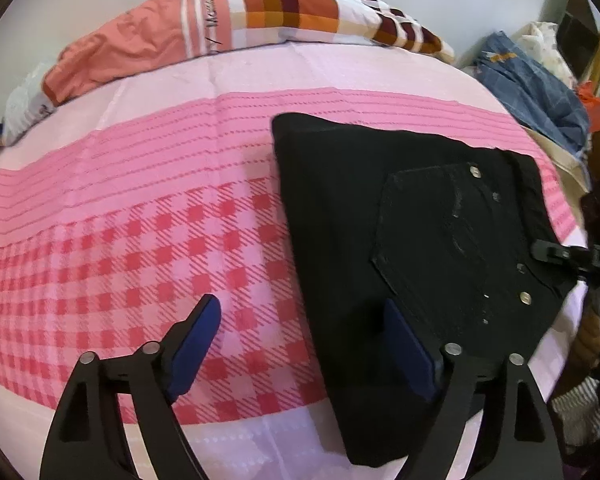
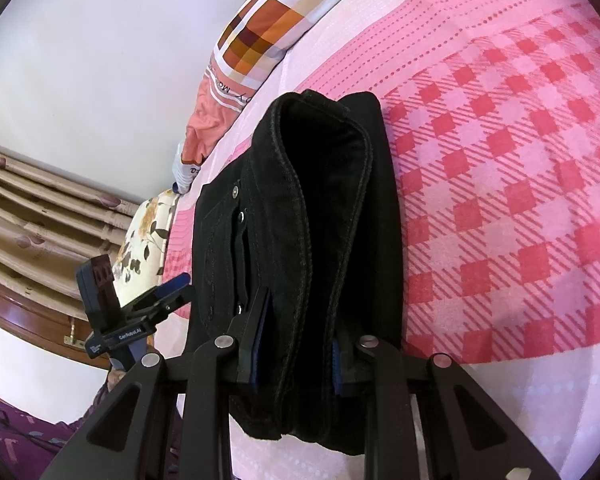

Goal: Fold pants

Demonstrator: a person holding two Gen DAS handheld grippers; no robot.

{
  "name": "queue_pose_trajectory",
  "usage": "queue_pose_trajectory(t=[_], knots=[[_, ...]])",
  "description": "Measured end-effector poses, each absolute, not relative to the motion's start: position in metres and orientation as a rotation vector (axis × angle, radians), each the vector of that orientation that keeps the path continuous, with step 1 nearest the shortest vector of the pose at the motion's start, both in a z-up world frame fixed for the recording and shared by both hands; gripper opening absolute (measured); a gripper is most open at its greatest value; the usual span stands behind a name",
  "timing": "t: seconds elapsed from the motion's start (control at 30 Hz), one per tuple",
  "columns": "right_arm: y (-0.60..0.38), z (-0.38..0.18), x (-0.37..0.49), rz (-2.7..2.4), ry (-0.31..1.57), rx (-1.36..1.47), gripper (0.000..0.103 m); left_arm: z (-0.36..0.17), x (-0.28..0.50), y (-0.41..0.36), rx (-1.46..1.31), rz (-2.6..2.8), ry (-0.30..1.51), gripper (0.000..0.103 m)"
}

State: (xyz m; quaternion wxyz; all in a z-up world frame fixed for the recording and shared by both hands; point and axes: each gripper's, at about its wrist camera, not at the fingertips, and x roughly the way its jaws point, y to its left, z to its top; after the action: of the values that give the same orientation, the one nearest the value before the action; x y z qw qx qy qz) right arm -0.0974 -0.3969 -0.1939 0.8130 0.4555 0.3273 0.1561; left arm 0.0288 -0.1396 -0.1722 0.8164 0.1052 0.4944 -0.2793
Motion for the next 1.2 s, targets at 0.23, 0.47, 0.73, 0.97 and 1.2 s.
queue_pose_trajectory(t=[0.23,0.47,0.73,0.97,1.2], knots=[[-0.406,-0.182,-0.114,0.267,0.684,0.937,0.029,-0.168,0.024,-0.143,0.274,-0.549,0.979,0.088],[-0.431,-0.172,-0.138,0.165,0.613,1.041,0.048,-0.168,0.027,-0.135,0.209,-0.549,0.990,0.088],[-0.427,-0.182,-0.129,0.159,0.620,1.061,0.073,-0.176,0.040,-0.116,-0.020,-0.585,1.050,0.088],[-0.404,-0.184,-0.108,0.154,0.689,0.958,0.073,-0.177,0.044,-0.114,0.031,-0.533,1.040,0.088],[-0.400,-0.185,-0.105,0.170,0.673,0.942,0.079,-0.177,0.045,-0.126,0.100,-0.539,1.018,0.088]])
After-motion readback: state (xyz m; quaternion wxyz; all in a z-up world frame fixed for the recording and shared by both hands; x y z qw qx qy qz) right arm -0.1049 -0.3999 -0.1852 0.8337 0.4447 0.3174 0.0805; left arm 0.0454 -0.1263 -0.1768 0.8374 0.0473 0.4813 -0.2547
